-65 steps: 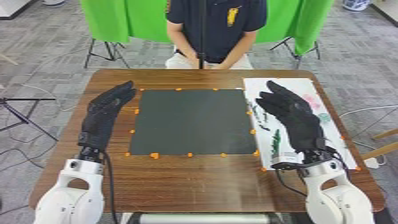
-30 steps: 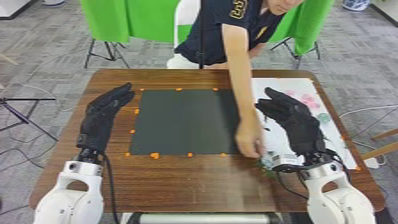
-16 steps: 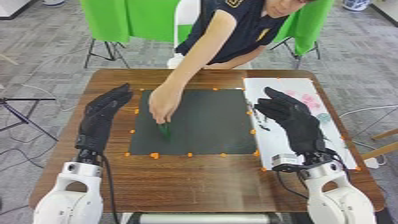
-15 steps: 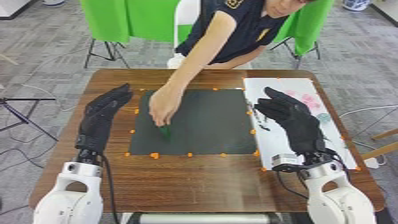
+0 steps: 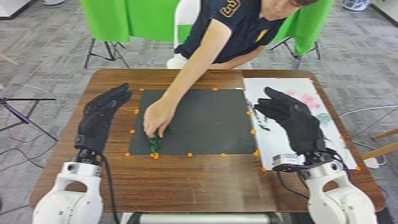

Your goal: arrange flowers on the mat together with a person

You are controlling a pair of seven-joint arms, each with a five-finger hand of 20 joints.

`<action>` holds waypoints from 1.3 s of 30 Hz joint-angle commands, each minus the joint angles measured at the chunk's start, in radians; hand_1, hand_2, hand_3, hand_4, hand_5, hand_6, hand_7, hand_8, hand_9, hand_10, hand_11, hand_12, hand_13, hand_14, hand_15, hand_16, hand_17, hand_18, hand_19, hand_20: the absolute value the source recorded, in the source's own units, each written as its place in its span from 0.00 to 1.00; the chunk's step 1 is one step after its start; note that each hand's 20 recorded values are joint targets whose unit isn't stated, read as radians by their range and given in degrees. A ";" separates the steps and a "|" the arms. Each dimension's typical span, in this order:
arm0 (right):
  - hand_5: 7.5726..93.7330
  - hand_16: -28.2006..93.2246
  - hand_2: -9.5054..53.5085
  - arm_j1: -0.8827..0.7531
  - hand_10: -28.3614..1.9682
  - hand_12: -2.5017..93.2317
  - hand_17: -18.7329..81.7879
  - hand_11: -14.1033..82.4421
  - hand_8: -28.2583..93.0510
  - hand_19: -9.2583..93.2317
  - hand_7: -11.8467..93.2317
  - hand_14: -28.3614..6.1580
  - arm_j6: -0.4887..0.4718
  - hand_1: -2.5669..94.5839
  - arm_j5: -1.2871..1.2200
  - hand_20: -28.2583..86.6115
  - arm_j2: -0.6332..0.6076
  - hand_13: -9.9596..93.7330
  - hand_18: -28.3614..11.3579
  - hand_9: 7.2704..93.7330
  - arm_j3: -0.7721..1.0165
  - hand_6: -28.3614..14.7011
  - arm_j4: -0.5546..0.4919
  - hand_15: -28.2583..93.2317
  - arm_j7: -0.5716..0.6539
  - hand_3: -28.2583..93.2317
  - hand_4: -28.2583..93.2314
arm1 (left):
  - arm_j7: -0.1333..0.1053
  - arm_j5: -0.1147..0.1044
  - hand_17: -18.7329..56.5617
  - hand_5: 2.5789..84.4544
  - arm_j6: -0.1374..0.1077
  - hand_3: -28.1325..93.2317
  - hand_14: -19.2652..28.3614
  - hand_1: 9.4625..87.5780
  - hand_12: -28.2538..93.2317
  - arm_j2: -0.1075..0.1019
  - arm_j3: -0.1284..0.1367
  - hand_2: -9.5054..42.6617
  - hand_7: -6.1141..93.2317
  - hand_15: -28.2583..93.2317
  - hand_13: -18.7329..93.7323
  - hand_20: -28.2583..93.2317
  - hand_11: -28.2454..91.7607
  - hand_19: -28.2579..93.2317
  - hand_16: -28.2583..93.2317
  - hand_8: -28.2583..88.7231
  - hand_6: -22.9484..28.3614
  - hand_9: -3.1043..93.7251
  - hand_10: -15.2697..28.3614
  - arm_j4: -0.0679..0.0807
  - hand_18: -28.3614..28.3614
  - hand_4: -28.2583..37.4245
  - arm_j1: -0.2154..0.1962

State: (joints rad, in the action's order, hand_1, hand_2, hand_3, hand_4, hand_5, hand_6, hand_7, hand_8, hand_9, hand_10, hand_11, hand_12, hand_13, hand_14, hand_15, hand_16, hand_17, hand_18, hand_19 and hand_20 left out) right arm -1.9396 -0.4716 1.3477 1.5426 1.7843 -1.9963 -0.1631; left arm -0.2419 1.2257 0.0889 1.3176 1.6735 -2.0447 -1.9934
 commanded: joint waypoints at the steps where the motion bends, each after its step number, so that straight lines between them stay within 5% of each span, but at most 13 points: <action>1: 0.46 0.38 0.12 0.001 0.42 0.18 0.39 0.21 0.17 0.17 0.20 0.35 -0.001 0.15 -0.002 0.49 -0.005 0.50 0.30 0.50 -0.005 0.60 -0.003 0.34 0.001 0.86 0.10 | 0.006 0.000 0.27 0.52 -0.010 0.76 0.73 0.24 0.35 0.002 0.002 0.11 0.19 0.30 0.43 0.33 0.37 0.24 0.28 0.20 0.53 0.47 0.65 0.002 0.66 0.18 -0.006; 29: 0.45 0.40 0.12 0.013 0.42 0.18 0.39 0.21 0.17 0.17 0.20 0.32 0.005 0.16 0.007 0.49 -0.016 0.48 0.30 0.49 -0.014 0.60 0.000 0.34 -0.003 0.85 0.10 | 0.016 0.014 0.27 0.52 -0.004 0.75 0.73 0.24 0.35 0.020 0.018 0.11 0.19 0.30 0.43 0.34 0.37 0.24 0.28 0.20 0.53 0.47 0.64 -0.003 0.66 0.18 -0.015; 34: 0.45 0.40 0.04 0.030 0.42 0.18 0.41 0.21 0.17 0.15 0.20 0.33 0.000 0.18 0.010 0.48 -0.032 0.48 0.29 0.49 -0.019 0.60 0.011 0.33 -0.028 0.82 0.07 | 0.016 0.019 0.27 0.52 -0.001 0.75 0.73 0.25 0.35 0.026 0.021 0.12 0.19 0.30 0.44 0.34 0.37 0.24 0.28 0.20 0.53 0.47 0.64 -0.004 0.66 0.17 -0.018; 36: 0.45 0.40 0.00 0.040 0.42 0.18 0.44 0.21 0.17 0.14 0.20 0.35 0.036 0.20 0.035 0.48 -0.047 0.49 0.25 0.49 -0.026 0.59 0.011 0.34 -0.058 0.80 0.03 | 0.014 0.019 0.27 0.52 -0.002 0.75 0.73 0.25 0.35 0.025 0.021 0.11 0.19 0.30 0.44 0.34 0.37 0.24 0.28 0.20 0.53 0.47 0.65 -0.004 0.66 0.17 -0.015; 37: 0.45 0.40 0.00 0.026 0.42 0.18 0.47 0.21 0.17 0.14 0.20 0.35 0.146 0.22 -0.006 0.48 -0.144 0.50 0.25 0.49 -0.077 0.59 0.005 0.34 -0.085 0.78 0.02 | 0.015 0.020 0.27 0.52 -0.002 0.75 0.73 0.25 0.35 0.024 0.022 0.11 0.19 0.30 0.44 0.34 0.37 0.24 0.28 0.20 0.53 0.47 0.65 -0.003 0.66 0.18 -0.014; 39: 0.45 0.40 0.00 0.019 0.41 0.18 0.51 0.21 0.17 0.16 0.21 0.37 0.222 0.28 0.024 0.52 -0.144 0.53 0.24 0.51 -0.071 0.58 -0.026 0.35 -0.076 0.73 0.00 | 0.014 0.019 0.27 0.52 0.001 0.75 0.73 0.25 0.35 0.020 0.020 0.12 0.19 0.30 0.44 0.34 0.37 0.24 0.28 0.20 0.53 0.47 0.65 -0.003 0.66 0.17 -0.013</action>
State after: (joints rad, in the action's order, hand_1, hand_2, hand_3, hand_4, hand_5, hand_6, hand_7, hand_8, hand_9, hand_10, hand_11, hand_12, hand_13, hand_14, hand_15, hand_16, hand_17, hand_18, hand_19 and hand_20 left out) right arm -1.9155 -0.4690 1.3532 1.5151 1.7681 -1.9832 -0.1789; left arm -0.2359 1.2379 0.0861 1.3324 1.6913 -2.0471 -1.9992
